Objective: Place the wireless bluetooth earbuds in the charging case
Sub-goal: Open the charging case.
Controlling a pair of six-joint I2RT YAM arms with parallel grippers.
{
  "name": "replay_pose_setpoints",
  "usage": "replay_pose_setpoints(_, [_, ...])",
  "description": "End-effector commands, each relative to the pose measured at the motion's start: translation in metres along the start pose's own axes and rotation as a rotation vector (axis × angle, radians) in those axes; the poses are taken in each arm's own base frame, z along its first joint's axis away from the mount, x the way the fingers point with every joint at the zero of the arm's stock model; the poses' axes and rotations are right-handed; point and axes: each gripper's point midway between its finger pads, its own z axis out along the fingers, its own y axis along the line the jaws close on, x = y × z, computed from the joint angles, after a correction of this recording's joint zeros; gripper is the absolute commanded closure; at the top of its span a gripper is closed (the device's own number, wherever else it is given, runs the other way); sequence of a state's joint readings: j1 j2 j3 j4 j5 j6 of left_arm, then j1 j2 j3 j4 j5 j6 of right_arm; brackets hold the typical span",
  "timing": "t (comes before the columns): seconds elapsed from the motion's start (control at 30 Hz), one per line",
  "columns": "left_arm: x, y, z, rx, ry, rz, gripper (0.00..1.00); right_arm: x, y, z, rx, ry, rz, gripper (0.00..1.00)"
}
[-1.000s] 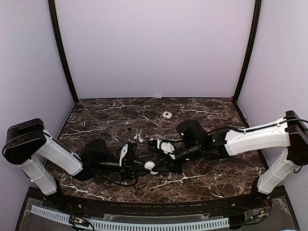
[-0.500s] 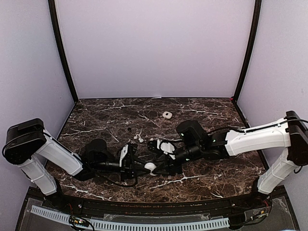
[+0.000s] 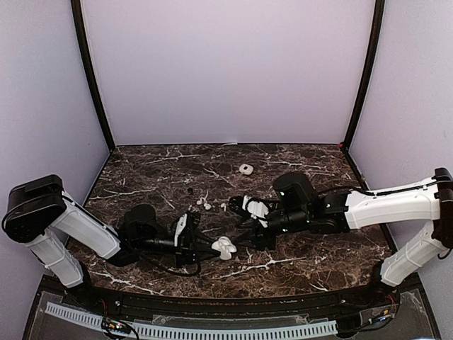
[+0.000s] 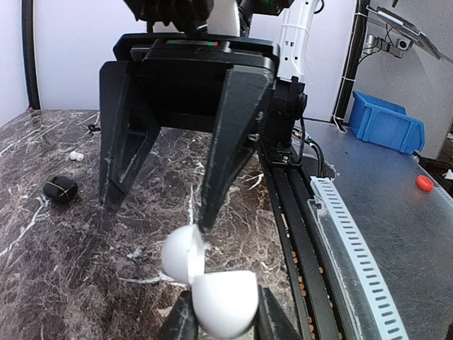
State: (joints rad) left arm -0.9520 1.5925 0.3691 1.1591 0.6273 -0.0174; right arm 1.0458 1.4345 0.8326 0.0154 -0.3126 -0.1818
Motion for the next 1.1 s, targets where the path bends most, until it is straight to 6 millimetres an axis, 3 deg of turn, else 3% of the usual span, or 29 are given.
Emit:
replay_pose_setpoints(0.0, [-0.009, -0.009, -0.003, 0.033, -0.031, 0.03, 0.85, -0.008, -0.015, -0.011, 0.07, -0.051, 0.013, 0.49])
replay_pose_setpoints(0.33, [-0.016, -0.005, -0.01, -0.008, -0.084, 0.002, 0.85, -0.01, -0.005, -0.015, 0.025, -0.091, 0.0, 0.49])
replay_pose_setpoints(0.57, [-0.028, 0.009, -0.032, -0.074, -0.157, -0.07, 0.85, -0.011, -0.009, -0.024, 0.074, -0.159, 0.034, 0.5])
replay_pose_setpoints(0.67, [-0.033, 0.013, -0.048, -0.097, -0.193, -0.088, 0.85, -0.012, -0.024, -0.029, 0.15, -0.182, 0.094, 0.45])
replay_pose_setpoints(0.77, [-0.032, 0.017, -0.061, -0.126, -0.192, -0.112, 0.85, -0.014, -0.055, -0.034, 0.262, -0.194, 0.284, 0.19])
replay_pose_setpoints(0.8, [-0.031, 0.019, -0.065, -0.139, -0.189, -0.126, 0.85, -0.012, -0.065, -0.034, 0.291, -0.179, 0.32, 0.17])
replay_pose_setpoints(0.93, [-0.035, 0.03, -0.083, -0.197, -0.189, -0.174, 0.84, 0.001, -0.091, -0.024, 0.321, -0.102, 0.424, 0.23])
replay_pose_setpoints(1.07, [-0.044, 0.043, -0.102, -0.302, -0.189, -0.181, 0.84, 0.008, -0.118, -0.02, 0.441, -0.073, 0.447, 0.36])
